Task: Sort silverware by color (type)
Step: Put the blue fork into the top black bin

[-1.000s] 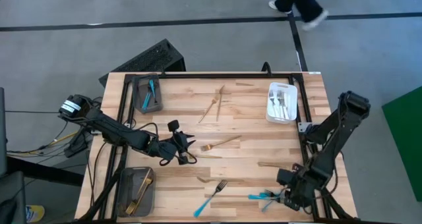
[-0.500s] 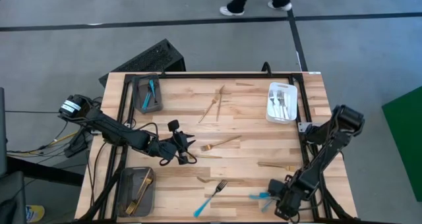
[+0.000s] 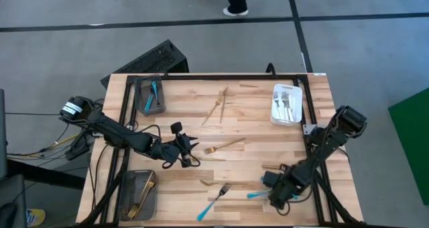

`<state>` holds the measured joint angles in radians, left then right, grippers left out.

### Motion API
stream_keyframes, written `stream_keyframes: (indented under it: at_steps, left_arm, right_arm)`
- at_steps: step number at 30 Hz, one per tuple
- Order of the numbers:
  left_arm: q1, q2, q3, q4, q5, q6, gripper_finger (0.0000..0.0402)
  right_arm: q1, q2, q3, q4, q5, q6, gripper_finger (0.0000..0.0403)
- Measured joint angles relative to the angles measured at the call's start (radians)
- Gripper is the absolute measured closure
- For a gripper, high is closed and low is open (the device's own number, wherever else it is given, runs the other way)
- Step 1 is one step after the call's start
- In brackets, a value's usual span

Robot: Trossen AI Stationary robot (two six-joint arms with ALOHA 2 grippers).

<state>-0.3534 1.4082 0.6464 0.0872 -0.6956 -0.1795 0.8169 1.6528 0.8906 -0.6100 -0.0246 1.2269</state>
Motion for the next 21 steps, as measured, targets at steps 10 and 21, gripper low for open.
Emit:
stream_keyframes:
  at_steps: [10, 21]
  left_arm:
    - [0.0, 0.0, 0.0, 0.0, -0.023, -0.005, 0.0326]
    - [0.01, 0.0, 0.0, -0.028, -0.026, -0.037, 0.0326]
  right_arm:
    - [-0.104, -0.102, 0.0, -0.1, 0.058, -0.167, 0.024]
    - [-0.119, -0.078, 0.0, 0.083, 0.142, -0.457, 0.0241]
